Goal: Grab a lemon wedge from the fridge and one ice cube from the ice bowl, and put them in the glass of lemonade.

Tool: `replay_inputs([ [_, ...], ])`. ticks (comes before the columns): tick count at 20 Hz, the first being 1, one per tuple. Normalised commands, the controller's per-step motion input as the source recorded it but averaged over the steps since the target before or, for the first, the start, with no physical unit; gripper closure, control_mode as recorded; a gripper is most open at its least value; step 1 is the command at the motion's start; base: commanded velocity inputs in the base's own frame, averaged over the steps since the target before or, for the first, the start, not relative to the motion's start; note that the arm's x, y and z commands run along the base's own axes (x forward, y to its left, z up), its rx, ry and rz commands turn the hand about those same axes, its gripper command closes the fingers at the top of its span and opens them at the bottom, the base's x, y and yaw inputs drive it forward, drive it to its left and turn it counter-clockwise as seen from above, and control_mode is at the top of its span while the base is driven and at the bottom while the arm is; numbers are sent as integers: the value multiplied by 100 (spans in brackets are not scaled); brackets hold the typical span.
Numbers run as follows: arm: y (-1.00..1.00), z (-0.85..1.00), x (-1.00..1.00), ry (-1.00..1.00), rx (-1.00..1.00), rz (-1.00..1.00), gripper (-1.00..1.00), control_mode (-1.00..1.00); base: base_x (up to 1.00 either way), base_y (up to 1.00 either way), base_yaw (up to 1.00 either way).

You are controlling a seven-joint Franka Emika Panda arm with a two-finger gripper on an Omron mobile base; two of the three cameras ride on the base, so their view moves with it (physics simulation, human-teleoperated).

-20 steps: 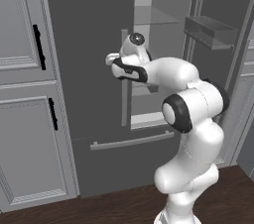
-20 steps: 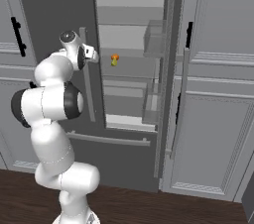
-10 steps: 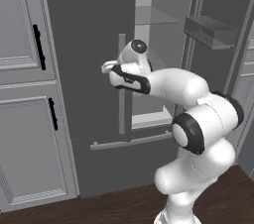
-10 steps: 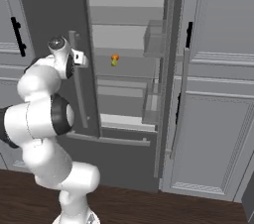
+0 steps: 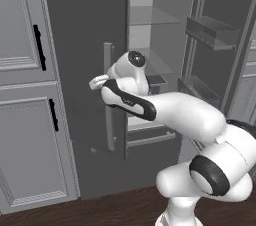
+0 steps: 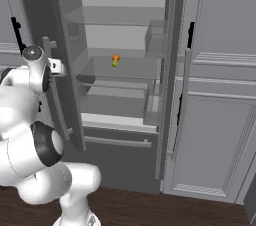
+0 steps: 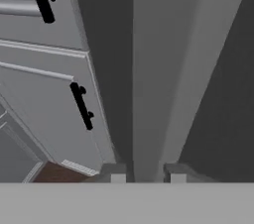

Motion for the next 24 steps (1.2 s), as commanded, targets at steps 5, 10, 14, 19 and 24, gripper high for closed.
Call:
replay_inputs([
  [5, 62, 44, -100, 10, -13, 12, -100, -100, 0, 0, 0],
  [10, 21, 63, -92, 2, -16, 11, -100, -100, 0, 0, 0],
  [14, -31, 59, -80, 0, -5, 3, -100, -100, 0, 0, 0],
  [19, -99, 7, -8, 4, 4, -14, -100, -100, 0, 0, 0],
  [24, -100, -1, 54, 3, 31, -24, -100, -100, 0, 0, 0],
])
